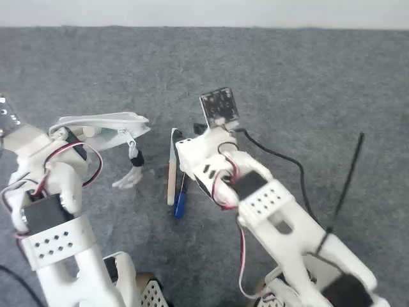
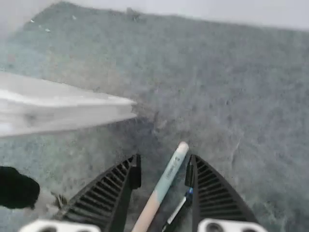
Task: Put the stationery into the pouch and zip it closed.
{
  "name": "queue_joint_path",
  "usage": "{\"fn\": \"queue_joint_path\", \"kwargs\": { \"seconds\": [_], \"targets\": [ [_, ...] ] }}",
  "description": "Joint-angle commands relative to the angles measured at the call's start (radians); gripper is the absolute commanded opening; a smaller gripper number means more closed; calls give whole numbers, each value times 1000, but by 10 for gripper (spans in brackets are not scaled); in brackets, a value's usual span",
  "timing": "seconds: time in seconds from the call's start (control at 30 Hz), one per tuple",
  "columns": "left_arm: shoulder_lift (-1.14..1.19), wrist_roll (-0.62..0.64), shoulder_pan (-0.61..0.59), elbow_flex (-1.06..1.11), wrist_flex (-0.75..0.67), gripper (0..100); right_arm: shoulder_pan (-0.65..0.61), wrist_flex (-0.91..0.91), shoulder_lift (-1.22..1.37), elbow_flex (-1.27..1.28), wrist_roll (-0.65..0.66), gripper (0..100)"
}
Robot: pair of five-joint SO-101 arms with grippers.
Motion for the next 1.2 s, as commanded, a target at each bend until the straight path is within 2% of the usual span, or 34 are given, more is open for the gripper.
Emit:
{"fn": "queue_joint_path", "kwargs": {
  "seconds": [0.0, 0.13, 0.33, 0.47, 0.57, 0.93, 1.17],
  "targets": [
    [-12, 15, -8, -47, -37, 13, 10, 15, 64, -98, -29, 144],
    [-12, 15, -8, -45, -37, 13, 7, 21, 143, -138, -29, 144],
    [-12, 15, -8, -45, -25, 13, 5, 165, 262, -258, -37, 144],
    [-12, 15, -6, -47, -23, 13, 12, 274, 366, -373, -121, 144],
    [-12, 15, -6, -47, -23, 13, 12, 337, 453, -451, -133, 146],
    [-12, 14, -3, -47, -23, 13, 50, 360, 713, -624, -147, 144],
    [-12, 14, -3, -47, -23, 13, 54, 492, 832, -764, -147, 144]
  ]
}}
